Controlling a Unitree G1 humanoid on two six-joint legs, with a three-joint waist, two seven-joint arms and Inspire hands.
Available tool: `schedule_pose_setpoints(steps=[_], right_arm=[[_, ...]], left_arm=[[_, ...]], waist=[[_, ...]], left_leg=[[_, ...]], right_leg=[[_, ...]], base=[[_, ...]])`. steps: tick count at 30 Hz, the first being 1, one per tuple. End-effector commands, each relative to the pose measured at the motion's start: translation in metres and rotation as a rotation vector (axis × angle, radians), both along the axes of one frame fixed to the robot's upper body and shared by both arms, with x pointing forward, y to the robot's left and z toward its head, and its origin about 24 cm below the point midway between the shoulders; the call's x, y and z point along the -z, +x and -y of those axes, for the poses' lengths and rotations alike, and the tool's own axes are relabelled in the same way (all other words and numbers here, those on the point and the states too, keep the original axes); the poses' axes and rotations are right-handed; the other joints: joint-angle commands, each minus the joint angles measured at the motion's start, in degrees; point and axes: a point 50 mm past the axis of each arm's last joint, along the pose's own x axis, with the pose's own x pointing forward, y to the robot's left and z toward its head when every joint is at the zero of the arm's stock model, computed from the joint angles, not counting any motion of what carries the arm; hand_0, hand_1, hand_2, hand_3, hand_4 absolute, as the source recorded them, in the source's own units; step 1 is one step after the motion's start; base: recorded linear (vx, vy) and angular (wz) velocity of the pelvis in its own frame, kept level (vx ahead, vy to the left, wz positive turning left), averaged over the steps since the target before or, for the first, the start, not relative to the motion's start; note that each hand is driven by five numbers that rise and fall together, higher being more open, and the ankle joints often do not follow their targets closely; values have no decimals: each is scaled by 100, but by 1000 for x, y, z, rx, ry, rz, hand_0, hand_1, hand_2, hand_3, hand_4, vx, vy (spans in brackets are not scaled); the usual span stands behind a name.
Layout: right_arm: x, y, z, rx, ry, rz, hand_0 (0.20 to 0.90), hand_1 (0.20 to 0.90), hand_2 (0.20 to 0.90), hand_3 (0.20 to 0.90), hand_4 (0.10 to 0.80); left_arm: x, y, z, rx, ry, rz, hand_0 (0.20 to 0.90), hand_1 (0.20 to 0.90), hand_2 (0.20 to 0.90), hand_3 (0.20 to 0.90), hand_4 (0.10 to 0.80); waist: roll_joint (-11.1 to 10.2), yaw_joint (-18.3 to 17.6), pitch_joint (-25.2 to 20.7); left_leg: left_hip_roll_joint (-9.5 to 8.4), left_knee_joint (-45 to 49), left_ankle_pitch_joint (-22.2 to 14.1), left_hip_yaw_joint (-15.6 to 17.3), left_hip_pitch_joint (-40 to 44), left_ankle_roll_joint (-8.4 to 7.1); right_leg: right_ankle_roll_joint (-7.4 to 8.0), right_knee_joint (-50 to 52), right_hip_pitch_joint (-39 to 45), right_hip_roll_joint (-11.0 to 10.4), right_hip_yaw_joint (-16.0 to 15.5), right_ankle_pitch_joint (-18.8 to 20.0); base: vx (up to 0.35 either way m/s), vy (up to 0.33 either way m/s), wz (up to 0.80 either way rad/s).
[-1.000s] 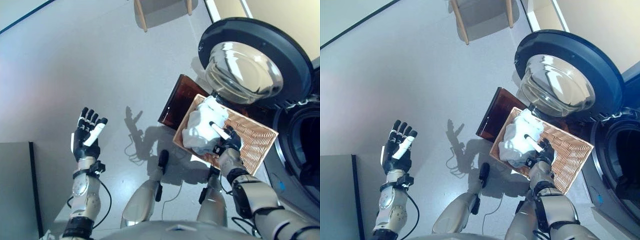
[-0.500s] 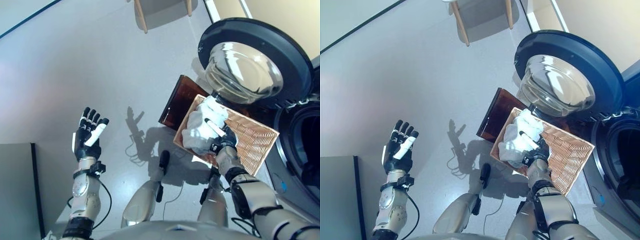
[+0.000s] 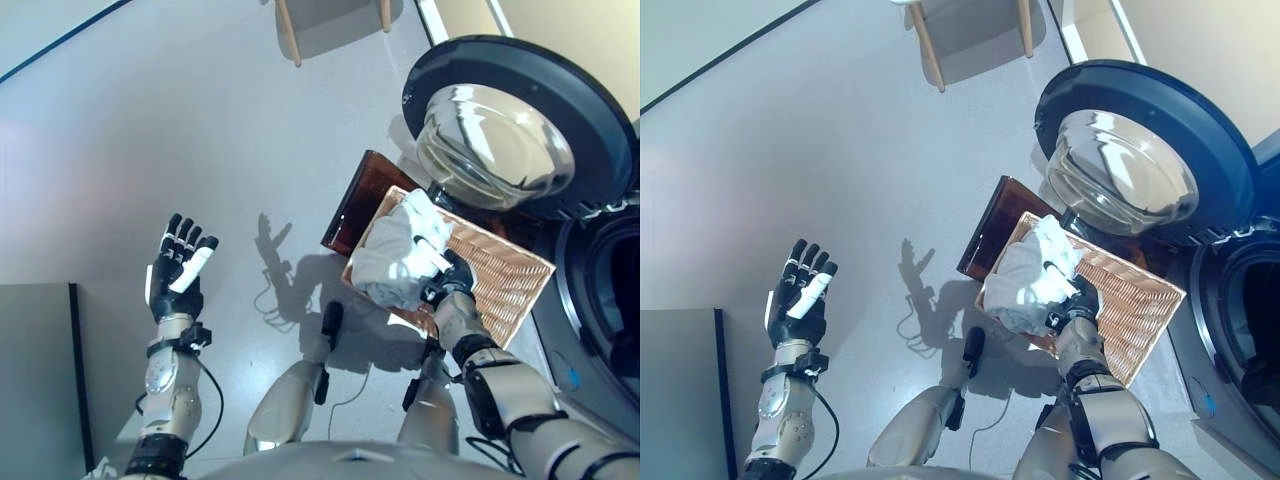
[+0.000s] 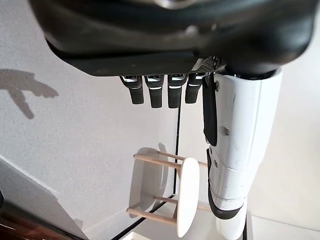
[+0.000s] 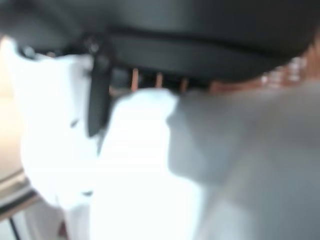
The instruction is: Pick up the clothes and place them into the washing machine
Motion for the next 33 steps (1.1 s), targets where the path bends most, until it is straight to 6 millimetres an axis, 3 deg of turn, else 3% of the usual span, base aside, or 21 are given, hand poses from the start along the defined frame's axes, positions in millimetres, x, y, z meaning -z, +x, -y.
schedule_pose_setpoints(steps=[1, 10, 16, 22, 26, 28, 33], right_arm=[[-32, 26, -14, -85, -13, 181, 200, 200, 200, 200, 300], [-25, 18, -6, -42, 6, 173, 200, 200, 200, 200, 300], [-22, 5, 12, 119, 88, 247, 200, 200, 200, 200, 300], [-20, -23, 31, 307, 181, 398, 200, 200, 200, 200, 300], [-18, -38, 40, 326, 131, 405, 200, 200, 200, 200, 300], [-15, -59, 54, 379, 75, 407, 200, 200, 200, 200, 300], [-15, -75, 68, 448, 5, 394, 200, 200, 200, 200, 300]], left_arm=[[-33, 6, -11, -36, 41, 184, 900, 900, 900, 900, 800], [-33, 4, -16, -56, 50, 183, 900, 900, 900, 900, 800], [-31, 2, -22, -102, 47, 177, 900, 900, 900, 900, 800], [-26, -2, -27, -154, 48, 152, 900, 900, 900, 900, 800], [-23, -4, -29, -168, 51, 141, 900, 900, 900, 900, 800], [-19, -7, -31, -182, 60, 123, 900, 900, 900, 900, 800], [-15, -9, -34, -198, 61, 105, 900, 900, 900, 900, 800]], waist=[[132, 106, -150], [111, 63, -170], [97, -50, -171], [77, -246, -136], [50, -336, -135], [28, -454, -156], [29, -553, -181]], left_leg=[[-230, -52, -395, 187, 57, -366], [-222, -52, -399, 211, 79, -370], [-216, -52, -430, 238, 114, -367], [-200, -52, -441, 278, 185, -365], [-187, -52, -439, 286, 220, -371], [-157, -52, -451, 303, 305, -383], [-134, -52, -457, 330, 384, -393]], right_leg=[[-42, 574, -133, -132, 147, -493], [-48, 580, -138, -117, 186, -504], [-50, 603, -130, -109, 214, -527], [-50, 652, -97, -75, 267, -558], [-53, 660, -68, -57, 279, -564], [-55, 682, -16, -26, 309, -577], [-59, 683, 51, -3, 350, -595]], base=[[0, 0, 0], [0, 0, 0], [0, -2, -3], [-2, -8, -6], [-2, -23, -5], [13, -26, -8], [11, -14, -8]])
